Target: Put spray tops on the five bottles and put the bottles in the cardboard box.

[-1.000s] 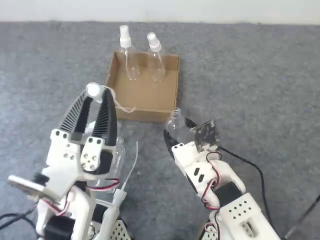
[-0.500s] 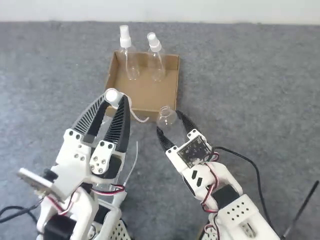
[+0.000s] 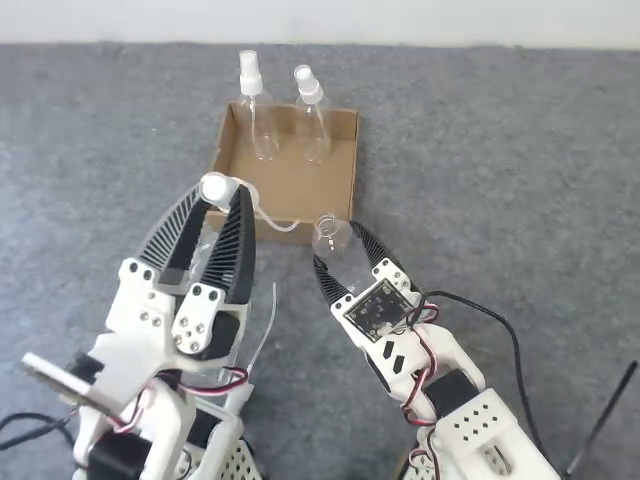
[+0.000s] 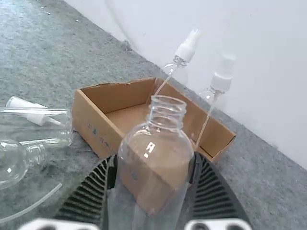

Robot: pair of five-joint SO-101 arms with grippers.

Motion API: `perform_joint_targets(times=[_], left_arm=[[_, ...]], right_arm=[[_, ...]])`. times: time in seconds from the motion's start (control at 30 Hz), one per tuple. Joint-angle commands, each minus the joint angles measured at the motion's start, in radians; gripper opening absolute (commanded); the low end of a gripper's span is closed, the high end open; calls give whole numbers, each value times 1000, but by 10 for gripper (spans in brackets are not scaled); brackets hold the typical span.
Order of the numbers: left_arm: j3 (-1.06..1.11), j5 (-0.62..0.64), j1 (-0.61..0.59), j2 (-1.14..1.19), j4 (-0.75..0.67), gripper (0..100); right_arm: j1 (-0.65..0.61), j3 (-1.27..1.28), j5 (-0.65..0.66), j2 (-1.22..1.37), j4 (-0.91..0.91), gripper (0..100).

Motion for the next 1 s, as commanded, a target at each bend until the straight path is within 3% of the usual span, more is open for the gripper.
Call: perform_joint_targets(times=[0.0,0.37,0.67,0.97], left_arm=[[-16,9,66,0,-31,14],[4,-11,91,109,-34,14],[4,-15,87,57,12,14],[13,-11,-12,-17,17,14]], right_arm=[[-50,23,12,-31,-16,6],[-67,23,14,-31,-13,6],[-65,23,14,-31,-15,6],[-70,23,14,-31,-15,6]])
